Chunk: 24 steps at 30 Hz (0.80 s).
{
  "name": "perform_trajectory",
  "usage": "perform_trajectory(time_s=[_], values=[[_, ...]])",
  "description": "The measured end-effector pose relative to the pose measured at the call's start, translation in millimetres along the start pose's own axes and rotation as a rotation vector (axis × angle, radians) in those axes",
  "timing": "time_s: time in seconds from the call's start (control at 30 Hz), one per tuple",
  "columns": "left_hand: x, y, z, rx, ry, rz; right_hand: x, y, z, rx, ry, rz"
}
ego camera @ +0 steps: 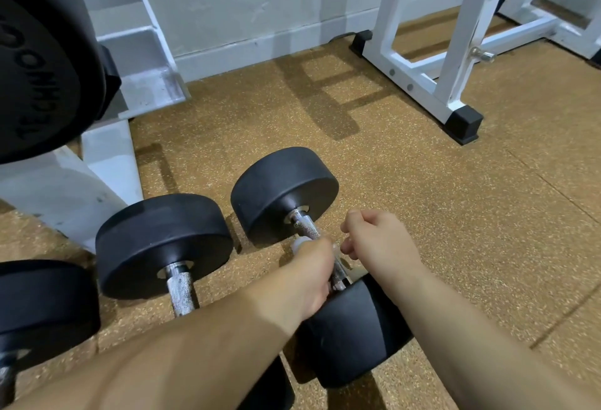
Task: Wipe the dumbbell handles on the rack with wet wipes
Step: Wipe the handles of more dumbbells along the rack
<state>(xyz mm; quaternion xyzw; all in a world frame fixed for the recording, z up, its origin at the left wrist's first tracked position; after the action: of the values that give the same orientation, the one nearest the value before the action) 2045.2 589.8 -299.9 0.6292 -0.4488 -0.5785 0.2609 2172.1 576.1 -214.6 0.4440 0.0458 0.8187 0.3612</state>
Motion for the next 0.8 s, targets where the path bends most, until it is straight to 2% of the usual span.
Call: perform_trajectory(time_s=[0.1,0.23,0.33,0.47,0.57,0.6,0.73,0.8], values=[[-3,3,1,0.113,0.002,0.091,2,0,-1,-0.013,0.054,0.0],[-48,-11,19,0.039,0.133,0.01,3,1,0,-0.021,0.072,0.021],[-43,-10,18,-0.061,-0.014,-0.099,2,0,4,-0.014,0.036,0.022],[3,11,9,-0.036,-0.127,-0.027,5,1,2,0.018,0.041,0.026],[-14,28,28,-0.056,-0.223,-0.018,7,4,0,-0.006,0.071,0.054],[-26,35,32,-0.039,-0.299,-0.038,8,7,3,-0.027,0.058,0.064],[-71,86,17,0.229,-0.439,-0.083,15,20,12,-0.093,-0.105,0.143],[-94,101,17,0.283,-0.45,-0.153,23,24,11,-0.009,-0.204,0.112]])
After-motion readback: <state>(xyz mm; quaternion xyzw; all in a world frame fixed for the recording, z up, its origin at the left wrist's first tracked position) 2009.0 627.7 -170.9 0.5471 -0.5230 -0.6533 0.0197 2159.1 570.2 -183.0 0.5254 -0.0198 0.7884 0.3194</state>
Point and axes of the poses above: each hand's wrist, its own y-axis away from the middle knuckle, its own z-axis out of the back of the hand, x = y × z, the point moved 10 cm from there along -y, towards the middle knuckle, and after that the axes turned 1 degree about -y, right-handed, at the moved point
